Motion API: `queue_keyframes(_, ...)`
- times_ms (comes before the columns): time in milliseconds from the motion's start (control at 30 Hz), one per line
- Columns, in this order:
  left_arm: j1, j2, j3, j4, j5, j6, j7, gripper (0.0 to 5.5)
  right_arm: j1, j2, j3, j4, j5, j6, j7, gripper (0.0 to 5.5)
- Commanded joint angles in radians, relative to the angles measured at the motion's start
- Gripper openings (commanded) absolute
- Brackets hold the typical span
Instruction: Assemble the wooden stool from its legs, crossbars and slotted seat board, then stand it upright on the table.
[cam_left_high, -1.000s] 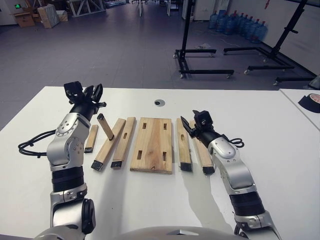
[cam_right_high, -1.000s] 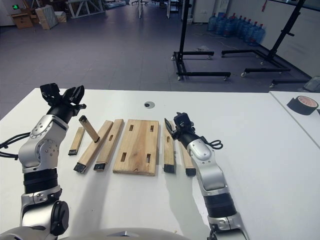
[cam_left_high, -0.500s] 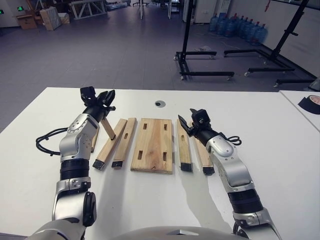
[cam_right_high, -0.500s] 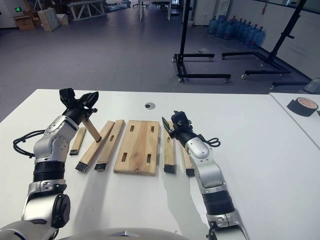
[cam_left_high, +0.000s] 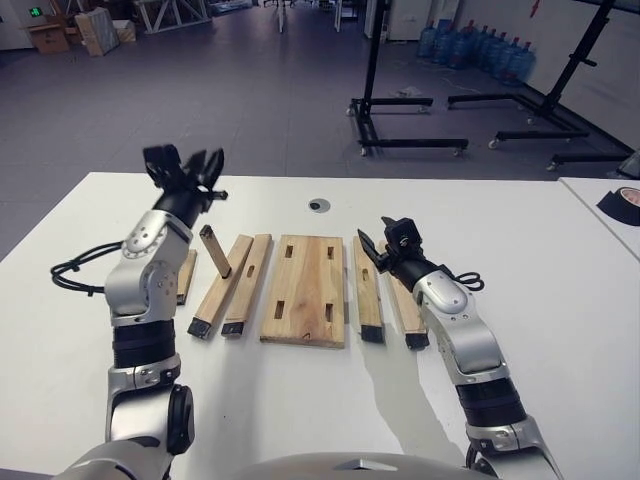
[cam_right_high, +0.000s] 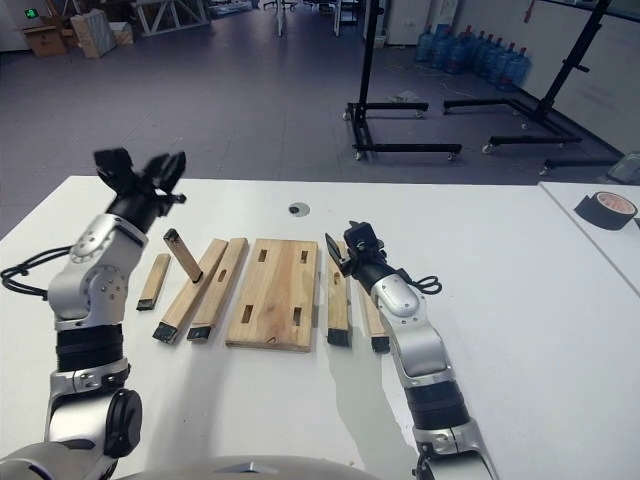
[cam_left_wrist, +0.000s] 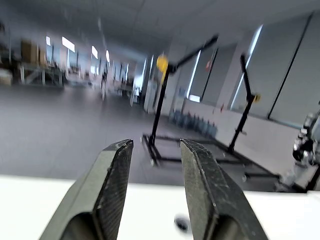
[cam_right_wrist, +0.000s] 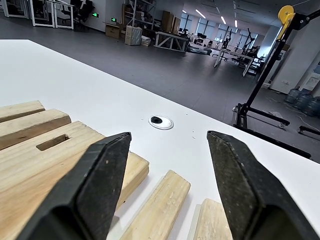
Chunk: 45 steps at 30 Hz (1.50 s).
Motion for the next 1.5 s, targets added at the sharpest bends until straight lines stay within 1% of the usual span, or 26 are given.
queue_keyframes(33, -0.021, 0.045, 0.013, -0.113, -0.031, 0.06, 0.013, 1.69, 0.02, 0.0, -0.005, -0.025, -0.003, 0.005, -0.006, 2.79)
queue_keyframes(67, -0.003, 0.053, 0.015, -0.154, -0.051, 0.083, 0.007, 1.69, 0.025, -0.001, -0.005, -0.029, -0.002, 0.008, -0.006, 2.79)
queue_keyframes(133, 0.103, 0.064, 0.008, -0.264, -0.126, 0.142, -0.036, 1.69, 0.043, -0.003, -0.005, -0.043, -0.002, 0.014, -0.007, 2.79)
queue_keyframes(233, 0.336, 0.07, -0.033, -0.393, -0.174, 0.197, -0.082, 1.69, 0.072, -0.006, -0.012, -0.065, 0.0, 0.021, -0.011, 2.79)
queue_keyframes(333, 0.536, 0.05, -0.066, -0.424, -0.151, 0.171, -0.1, 2.15, 0.089, -0.012, -0.026, -0.075, 0.004, 0.029, -0.013, 2.79)
queue_keyframes(400, 0.611, 0.043, -0.079, -0.382, -0.098, 0.139, -0.084, 2.42, 0.093, -0.016, -0.032, -0.079, 0.006, 0.036, -0.01, 2.79)
queue_keyframes(467, 0.656, 0.063, -0.104, -0.33, -0.033, 0.108, -0.089, 2.67, 0.088, -0.019, -0.031, -0.079, 0.004, 0.041, -0.005, 2.79)
queue_keyframes(667, 0.667, 0.093, -0.137, -0.198, 0.09, 0.082, -0.076, 3.59, 0.09, -0.015, -0.024, -0.089, 0.001, 0.05, -0.006, 2.79)
queue_keyframes(967, 0.608, 0.133, -0.162, -0.051, 0.169, 0.094, -0.105, 3.59, 0.068, -0.003, -0.023, -0.074, 0.006, 0.055, -0.006, 2.79)
queue_keyframes(1500, 0.51, 0.18, -0.218, 0.093, 0.234, 0.148, -0.18, 3.59, 0.027, 0.005, -0.024, -0.055, 0.014, 0.064, 0.006, 2.79)
